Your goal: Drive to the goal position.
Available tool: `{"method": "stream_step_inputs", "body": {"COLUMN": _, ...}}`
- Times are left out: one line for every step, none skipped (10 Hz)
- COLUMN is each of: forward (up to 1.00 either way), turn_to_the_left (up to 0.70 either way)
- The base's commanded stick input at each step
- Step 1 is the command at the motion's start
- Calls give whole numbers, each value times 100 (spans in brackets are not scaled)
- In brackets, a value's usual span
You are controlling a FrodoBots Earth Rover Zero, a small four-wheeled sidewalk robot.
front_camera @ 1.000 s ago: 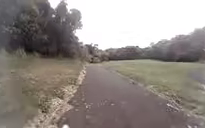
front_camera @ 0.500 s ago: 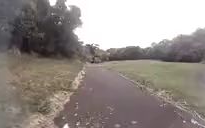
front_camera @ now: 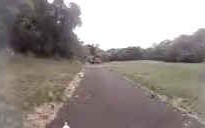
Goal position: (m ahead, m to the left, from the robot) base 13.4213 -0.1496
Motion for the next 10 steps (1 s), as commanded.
{"method": "stream_step_inputs", "body": {"forward": 100, "turn_to_the_left": 0}}
{"method": "stream_step_inputs", "body": {"forward": 100, "turn_to_the_left": 0}}
{"method": "stream_step_inputs", "body": {"forward": 100, "turn_to_the_left": 0}}
{"method": "stream_step_inputs", "body": {"forward": 100, "turn_to_the_left": 0}}
{"method": "stream_step_inputs", "body": {"forward": 100, "turn_to_the_left": 0}}
{"method": "stream_step_inputs", "body": {"forward": 100, "turn_to_the_left": 0}}
{"method": "stream_step_inputs", "body": {"forward": 100, "turn_to_the_left": 0}}
{"method": "stream_step_inputs", "body": {"forward": 100, "turn_to_the_left": 0}}
{"method": "stream_step_inputs", "body": {"forward": 100, "turn_to_the_left": 0}}
{"method": "stream_step_inputs", "body": {"forward": 100, "turn_to_the_left": 0}}
